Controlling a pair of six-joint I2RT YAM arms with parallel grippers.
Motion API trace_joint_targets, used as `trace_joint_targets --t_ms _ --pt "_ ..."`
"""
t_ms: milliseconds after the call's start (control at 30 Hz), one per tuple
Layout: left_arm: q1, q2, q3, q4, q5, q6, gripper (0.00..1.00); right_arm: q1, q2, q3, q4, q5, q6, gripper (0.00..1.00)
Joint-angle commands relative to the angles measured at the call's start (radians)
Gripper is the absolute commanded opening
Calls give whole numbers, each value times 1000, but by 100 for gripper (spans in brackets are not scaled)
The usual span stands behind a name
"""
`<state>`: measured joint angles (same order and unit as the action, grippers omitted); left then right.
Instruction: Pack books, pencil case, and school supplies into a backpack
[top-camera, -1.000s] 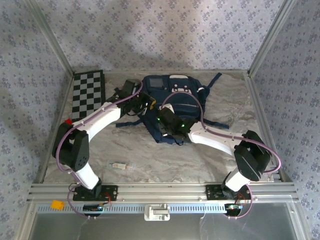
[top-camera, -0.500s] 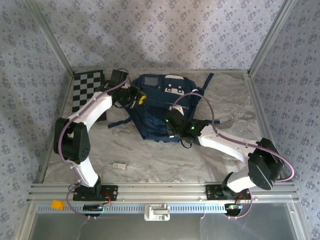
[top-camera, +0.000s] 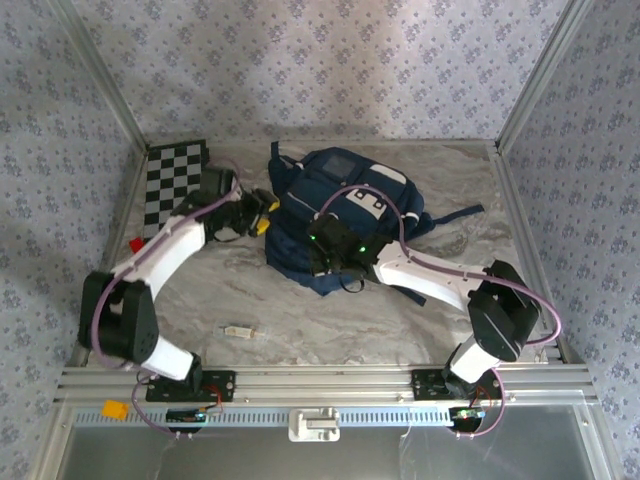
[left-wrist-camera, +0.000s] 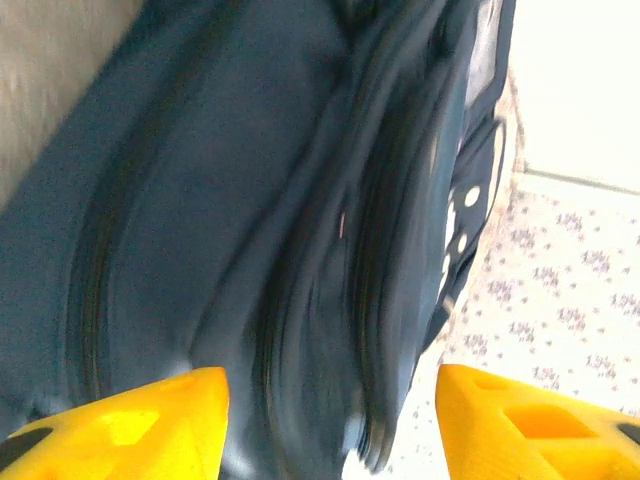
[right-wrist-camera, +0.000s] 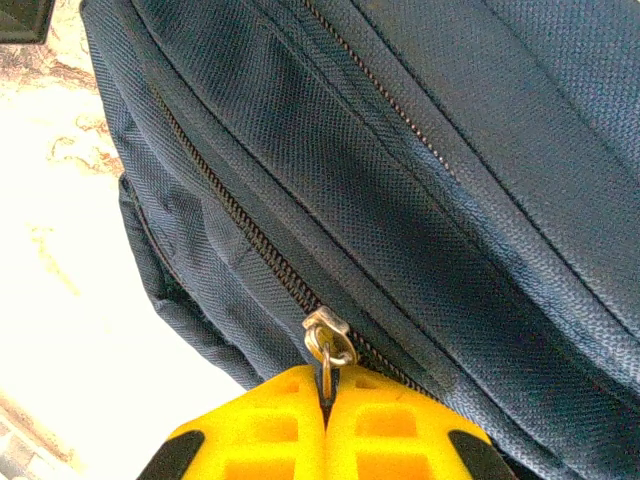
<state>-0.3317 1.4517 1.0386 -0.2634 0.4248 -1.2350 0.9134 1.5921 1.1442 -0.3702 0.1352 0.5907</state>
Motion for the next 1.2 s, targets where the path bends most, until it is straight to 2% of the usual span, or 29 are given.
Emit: trace_joint_targets --t_ms 0,200,300,400,467,533,700,833,1033,1167 --pt "-84 -43 -85 122 -83 -170 54 7 10 10 26 -16 30 0" --pt "-200 -1 -89 150 -184 -277 48 15 17 6 30 1 30 0" --pt "-219 44 -71 178 -196 -315 43 15 25 9 32 6 30 0" --pt "-246 73 -54 212 -231 -331 27 16 35 13 38 14 27 0" --pt "-247 89 -24 163 -242 -308 14 21 40 27 21 27 23 0" --pt "-222 77 -33 150 -239 -295 0 30 35 36 -14 58 23 0" --pt "-84 -27 -69 94 -223 -207 0 53 -31 -18 -139 153 30 0" --pt "58 -68 -68 34 -126 -72 0 39 -106 -119 -222 181 58 0" --pt "177 5 -2 -35 2 92 0 -101 -184 -239 -264 215 -3 0" --pt "187 59 26 -9 40 122 0 -242 -138 -231 -235 196 -68 0"
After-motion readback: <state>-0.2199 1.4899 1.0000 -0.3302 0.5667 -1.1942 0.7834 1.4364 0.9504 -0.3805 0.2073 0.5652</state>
